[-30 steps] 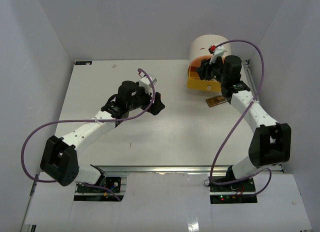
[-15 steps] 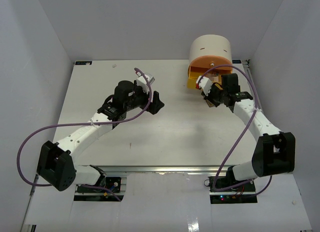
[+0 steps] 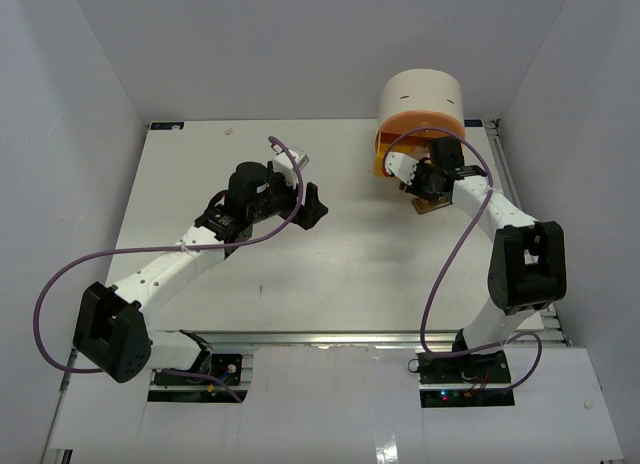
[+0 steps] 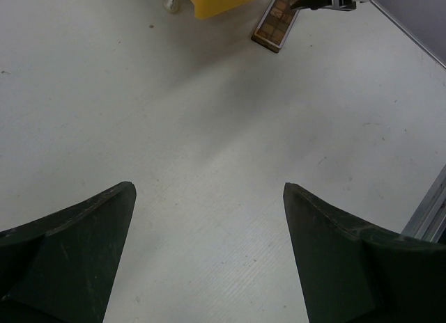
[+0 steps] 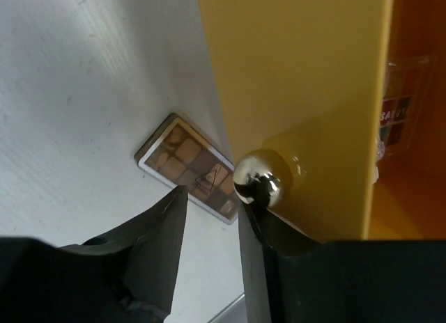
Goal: Organize the makeup
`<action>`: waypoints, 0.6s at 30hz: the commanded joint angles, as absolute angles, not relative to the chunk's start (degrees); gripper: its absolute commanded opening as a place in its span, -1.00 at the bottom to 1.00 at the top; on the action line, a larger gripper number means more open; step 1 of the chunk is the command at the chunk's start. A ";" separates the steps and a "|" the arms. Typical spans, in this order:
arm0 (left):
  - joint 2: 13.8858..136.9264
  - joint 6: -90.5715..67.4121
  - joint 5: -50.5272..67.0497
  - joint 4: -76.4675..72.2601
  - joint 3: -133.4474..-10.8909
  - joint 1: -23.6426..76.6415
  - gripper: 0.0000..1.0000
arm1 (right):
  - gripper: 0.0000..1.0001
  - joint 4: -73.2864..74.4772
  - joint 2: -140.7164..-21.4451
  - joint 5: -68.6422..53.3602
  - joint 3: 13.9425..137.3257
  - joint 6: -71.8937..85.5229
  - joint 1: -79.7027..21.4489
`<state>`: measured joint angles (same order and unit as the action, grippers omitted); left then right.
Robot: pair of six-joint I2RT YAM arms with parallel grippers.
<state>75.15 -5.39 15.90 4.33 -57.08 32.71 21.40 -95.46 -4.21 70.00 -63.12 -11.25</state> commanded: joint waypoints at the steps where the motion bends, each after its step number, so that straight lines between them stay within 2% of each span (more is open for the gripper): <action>1: 72.15 -4.83 15.46 4.04 -56.69 32.34 0.96 | 0.24 12.84 -96.85 2.33 72.88 -63.54 -11.07; 5: 72.07 -4.83 15.69 4.04 -56.78 32.34 0.96 | 0.85 9.14 -93.71 1.73 69.42 -63.72 -11.07; 10: 72.11 -4.92 16.05 3.96 -56.74 32.34 0.96 | 0.82 9.81 -91.91 -1.57 68.24 -63.59 -11.07; 18: 71.90 -4.78 15.47 4.04 -56.69 32.38 0.96 | 0.88 24.51 -87.41 -16.51 69.25 -63.09 -10.67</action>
